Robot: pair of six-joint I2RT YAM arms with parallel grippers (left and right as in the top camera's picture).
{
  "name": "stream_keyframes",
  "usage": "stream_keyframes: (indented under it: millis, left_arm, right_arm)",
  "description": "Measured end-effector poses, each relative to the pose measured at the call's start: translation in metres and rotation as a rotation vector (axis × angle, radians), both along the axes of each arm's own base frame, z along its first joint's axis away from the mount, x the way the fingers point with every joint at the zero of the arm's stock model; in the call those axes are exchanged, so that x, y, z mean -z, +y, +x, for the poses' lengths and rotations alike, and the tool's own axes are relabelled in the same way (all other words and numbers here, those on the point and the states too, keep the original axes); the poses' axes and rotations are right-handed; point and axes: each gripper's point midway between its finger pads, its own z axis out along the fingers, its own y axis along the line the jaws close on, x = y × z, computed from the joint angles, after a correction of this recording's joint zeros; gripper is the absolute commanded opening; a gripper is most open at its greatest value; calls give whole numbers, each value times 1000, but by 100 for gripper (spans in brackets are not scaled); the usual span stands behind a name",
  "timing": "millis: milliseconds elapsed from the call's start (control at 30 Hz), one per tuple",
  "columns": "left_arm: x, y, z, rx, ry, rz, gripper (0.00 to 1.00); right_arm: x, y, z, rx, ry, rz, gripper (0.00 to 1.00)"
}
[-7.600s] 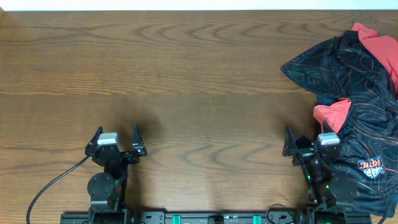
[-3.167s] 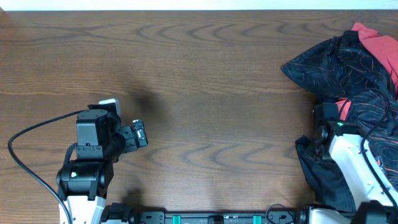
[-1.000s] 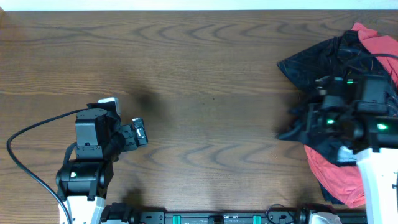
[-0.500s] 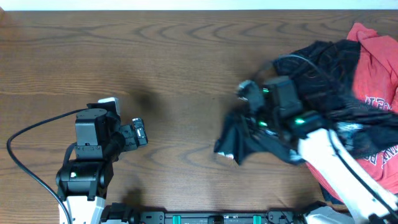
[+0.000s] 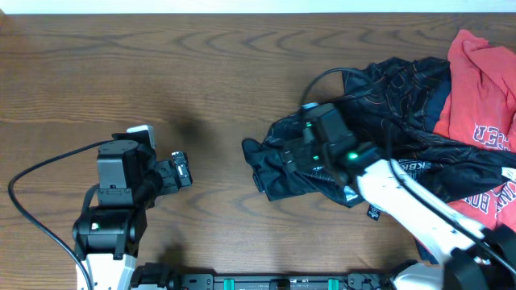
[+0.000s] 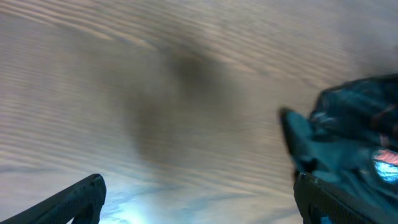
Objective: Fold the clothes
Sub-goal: 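Pull the black shirt left onto the open table with the right gripper, then grasp the shirt edge with the left gripper and drag it left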
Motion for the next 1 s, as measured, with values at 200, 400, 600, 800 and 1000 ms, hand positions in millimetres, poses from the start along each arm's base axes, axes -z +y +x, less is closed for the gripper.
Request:
stream_keyframes:
  millis: [200, 400, 600, 800, 1000]
  left_arm:
    - [14, -29, 7, 34, 87, -181, 98]
    - [49, -72, 17, 95, 255, -327, 98]
    - [93, -136, 33, 211, 357, -373, 98]
    - [126, -203, 39, 365, 349, -395, 88]
    - [142, -242, 33, 462, 330, -405, 6]
  right_arm:
    - [-40, -92, 3, 292, -36, -61, 99]
    - [-36, -141, -19, 439, 58, -118, 99]
    - [-30, -163, -28, 511, 115, -137, 99]
    - [-30, -164, -29, 513, 119, -138, 99]
    - [-28, -165, -32, 512, 132, -143, 99]
